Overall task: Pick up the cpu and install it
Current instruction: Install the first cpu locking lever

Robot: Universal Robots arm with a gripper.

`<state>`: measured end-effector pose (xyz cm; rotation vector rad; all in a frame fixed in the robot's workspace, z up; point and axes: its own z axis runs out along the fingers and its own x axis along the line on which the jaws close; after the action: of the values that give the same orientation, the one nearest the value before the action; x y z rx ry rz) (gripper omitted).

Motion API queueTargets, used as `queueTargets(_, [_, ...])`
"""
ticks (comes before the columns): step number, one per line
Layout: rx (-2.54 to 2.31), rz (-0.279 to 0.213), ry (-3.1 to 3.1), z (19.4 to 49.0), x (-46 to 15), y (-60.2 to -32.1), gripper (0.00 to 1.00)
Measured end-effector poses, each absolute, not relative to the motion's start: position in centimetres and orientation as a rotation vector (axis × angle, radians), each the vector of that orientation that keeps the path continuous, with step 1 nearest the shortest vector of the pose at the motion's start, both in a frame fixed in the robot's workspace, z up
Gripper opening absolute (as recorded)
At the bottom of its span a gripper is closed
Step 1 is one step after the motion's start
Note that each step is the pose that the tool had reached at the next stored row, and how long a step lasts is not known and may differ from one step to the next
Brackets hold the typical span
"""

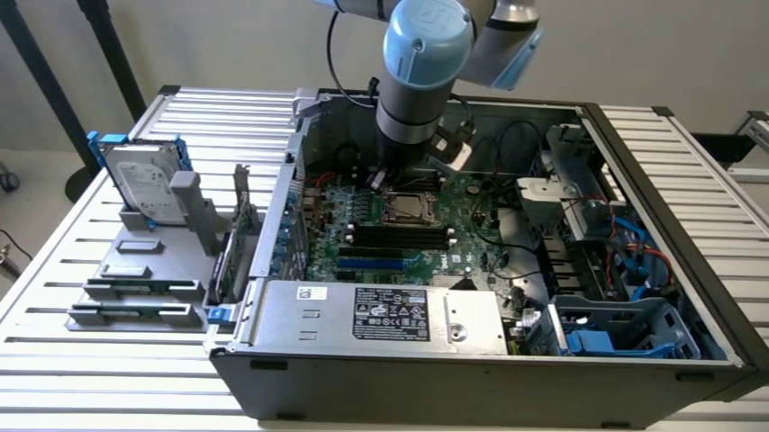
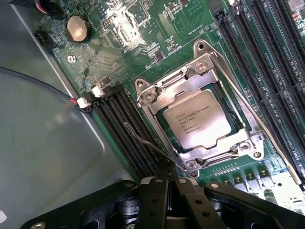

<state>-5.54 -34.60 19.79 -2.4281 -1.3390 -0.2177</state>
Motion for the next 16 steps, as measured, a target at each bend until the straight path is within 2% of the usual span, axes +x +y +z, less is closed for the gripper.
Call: queueTargets(16, [-2.438,-0.216,-1.325,19.79,-5.55,-34.60,0.11])
